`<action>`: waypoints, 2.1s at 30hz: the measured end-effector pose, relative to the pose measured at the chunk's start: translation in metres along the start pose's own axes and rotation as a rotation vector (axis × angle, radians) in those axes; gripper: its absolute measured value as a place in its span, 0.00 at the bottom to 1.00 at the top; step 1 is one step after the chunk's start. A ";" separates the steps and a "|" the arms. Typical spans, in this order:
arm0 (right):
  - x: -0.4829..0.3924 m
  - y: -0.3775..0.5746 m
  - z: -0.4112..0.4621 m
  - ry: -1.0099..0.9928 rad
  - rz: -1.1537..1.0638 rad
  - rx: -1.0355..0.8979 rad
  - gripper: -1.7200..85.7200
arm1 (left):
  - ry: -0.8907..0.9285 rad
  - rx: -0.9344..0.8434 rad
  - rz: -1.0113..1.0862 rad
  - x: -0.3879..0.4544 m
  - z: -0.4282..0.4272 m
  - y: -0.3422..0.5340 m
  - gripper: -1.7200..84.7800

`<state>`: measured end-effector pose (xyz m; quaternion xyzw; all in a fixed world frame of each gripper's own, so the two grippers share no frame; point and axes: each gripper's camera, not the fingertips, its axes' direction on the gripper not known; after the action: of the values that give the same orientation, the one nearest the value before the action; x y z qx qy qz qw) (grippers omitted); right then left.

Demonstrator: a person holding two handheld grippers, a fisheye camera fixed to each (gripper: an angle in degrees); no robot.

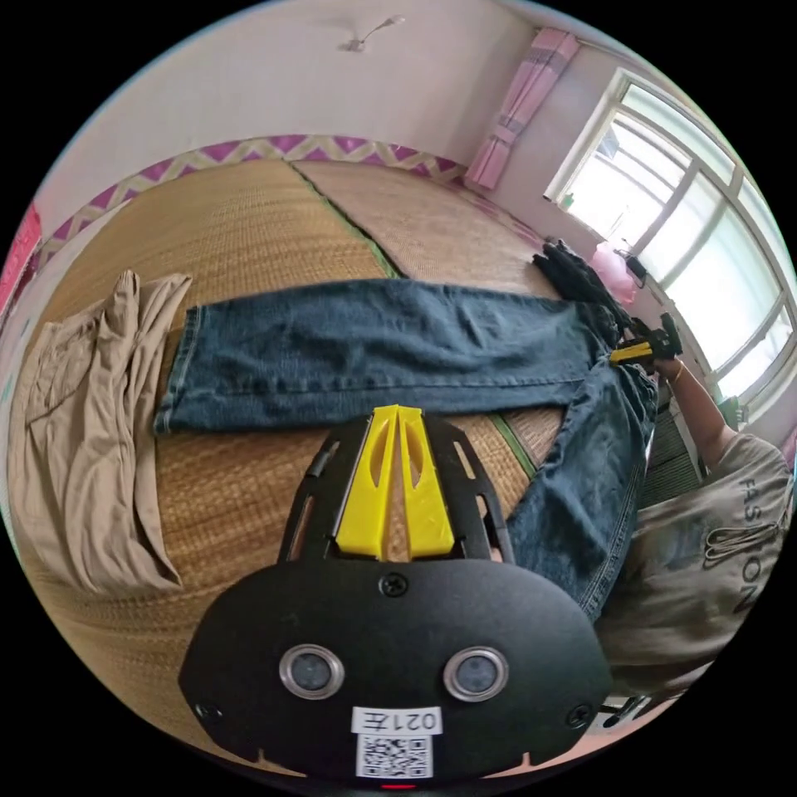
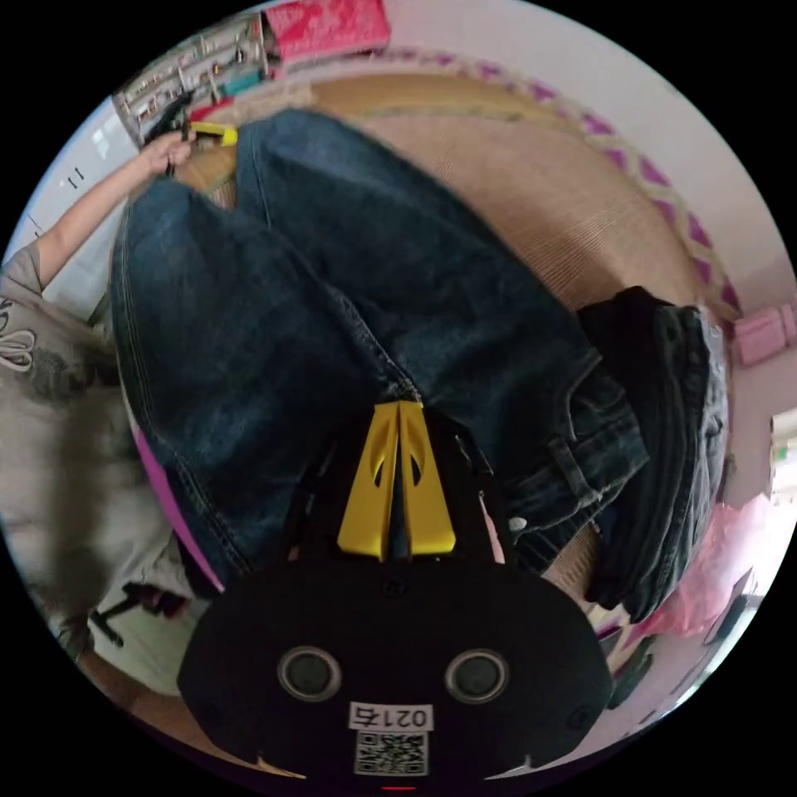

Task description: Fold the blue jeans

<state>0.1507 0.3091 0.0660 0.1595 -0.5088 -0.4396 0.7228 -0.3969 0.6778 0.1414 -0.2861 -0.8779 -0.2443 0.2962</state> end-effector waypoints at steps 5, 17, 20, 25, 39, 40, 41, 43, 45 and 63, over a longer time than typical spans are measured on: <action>-0.047 0.054 -0.020 0.031 0.010 -0.011 0.01 | -0.035 -0.070 -0.090 0.007 -0.004 0.021 0.01; -0.042 0.272 -0.081 0.144 0.356 -0.005 0.01 | 0.070 0.038 0.068 0.094 -0.067 0.051 0.01; -0.040 0.338 -0.073 0.152 0.439 0.126 0.01 | 0.045 0.001 0.136 0.131 -0.082 0.086 0.01; -0.038 0.437 -0.109 0.052 0.649 0.302 0.02 | 0.034 0.088 0.084 0.160 -0.141 0.188 0.01; -0.098 0.795 -0.039 -0.493 1.397 0.750 0.12 | 0.175 0.433 -0.700 0.085 -0.222 0.579 0.11; -0.097 0.799 -0.034 -0.506 1.395 0.754 0.12 | 0.189 0.459 -0.745 0.080 -0.220 0.601 0.11; -0.095 0.806 -0.025 -0.534 1.390 0.759 0.12 | 0.208 0.493 -0.776 0.076 -0.218 0.619 0.10; -0.093 0.814 -0.013 -0.582 1.376 0.783 0.11 | 0.238 0.511 -0.798 0.069 -0.215 0.637 0.10; -0.091 0.828 -0.002 -0.593 1.380 0.784 0.09 | 0.249 0.517 -0.811 0.064 -0.215 0.650 0.10; -0.080 0.918 0.044 -0.646 1.307 0.840 0.02 | 0.154 0.459 -0.969 -0.022 -0.217 0.706 0.09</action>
<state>0.5394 0.8987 0.6597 -0.0452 -0.8019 0.2693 0.5315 0.1565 1.0462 0.4634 0.2426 -0.9158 -0.1749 0.2679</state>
